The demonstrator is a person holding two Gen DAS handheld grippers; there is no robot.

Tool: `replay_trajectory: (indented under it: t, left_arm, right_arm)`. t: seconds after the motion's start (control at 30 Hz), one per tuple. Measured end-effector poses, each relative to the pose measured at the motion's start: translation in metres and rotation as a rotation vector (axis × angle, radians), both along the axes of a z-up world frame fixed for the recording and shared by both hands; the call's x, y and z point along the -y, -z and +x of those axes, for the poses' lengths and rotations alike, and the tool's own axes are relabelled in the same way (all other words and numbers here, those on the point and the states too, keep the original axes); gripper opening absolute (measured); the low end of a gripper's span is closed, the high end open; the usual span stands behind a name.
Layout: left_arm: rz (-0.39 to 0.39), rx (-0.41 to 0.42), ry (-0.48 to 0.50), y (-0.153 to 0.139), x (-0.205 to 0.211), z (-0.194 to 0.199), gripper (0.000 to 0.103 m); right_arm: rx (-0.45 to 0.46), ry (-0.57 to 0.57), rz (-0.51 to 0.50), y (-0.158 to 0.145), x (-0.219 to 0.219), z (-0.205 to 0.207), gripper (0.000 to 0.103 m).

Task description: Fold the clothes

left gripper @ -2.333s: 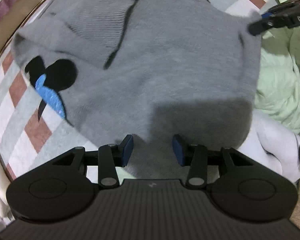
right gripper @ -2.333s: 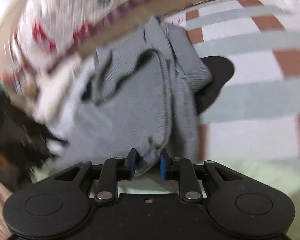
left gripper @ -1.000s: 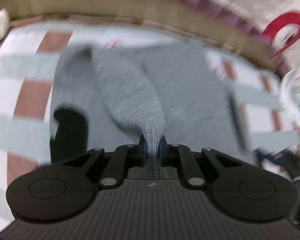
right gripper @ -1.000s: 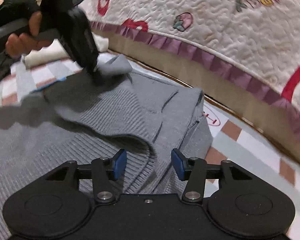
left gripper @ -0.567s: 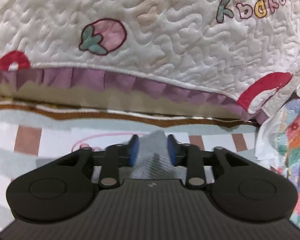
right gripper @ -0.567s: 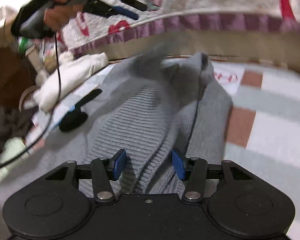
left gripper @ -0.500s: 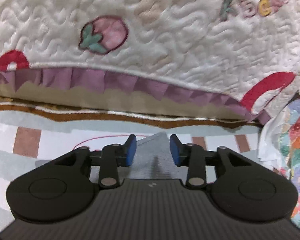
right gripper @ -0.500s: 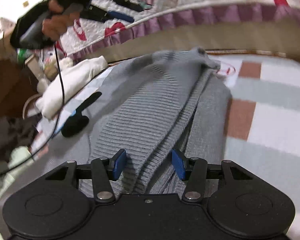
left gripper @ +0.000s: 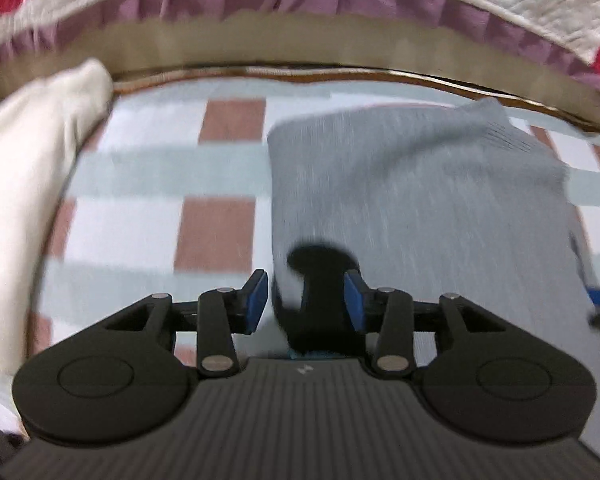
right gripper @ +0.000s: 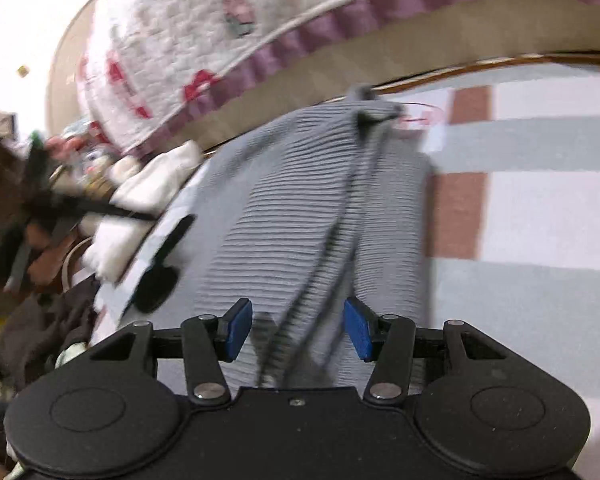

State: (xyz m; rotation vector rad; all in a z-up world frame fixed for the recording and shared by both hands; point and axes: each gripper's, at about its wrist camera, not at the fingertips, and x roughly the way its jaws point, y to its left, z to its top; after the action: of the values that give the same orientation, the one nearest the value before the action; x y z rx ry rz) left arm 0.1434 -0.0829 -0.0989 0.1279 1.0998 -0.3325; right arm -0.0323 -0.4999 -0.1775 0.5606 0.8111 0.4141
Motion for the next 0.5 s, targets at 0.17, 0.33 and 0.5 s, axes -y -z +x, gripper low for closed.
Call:
replay_trajectory:
  t: [0.17,0.33,0.5]
  left_arm:
    - [0.015,-0.003,0.040,0.016,-0.001,-0.013,0.038]
    - [0.027,0.027,0.072,0.033,0.013,-0.014,0.041]
    - [-0.030,0.094,0.032,0.046,0.011,-0.011,0.048]
  right_arm:
    - [-0.038,0.101,0.036,-0.009,0.012,0.017,0.059]
    - [-0.082,0.140,-0.010,-0.015,0.012,0.073,0.064]
    - [-0.103,0.183,-0.050,-0.018,0.011,0.125,0.069]
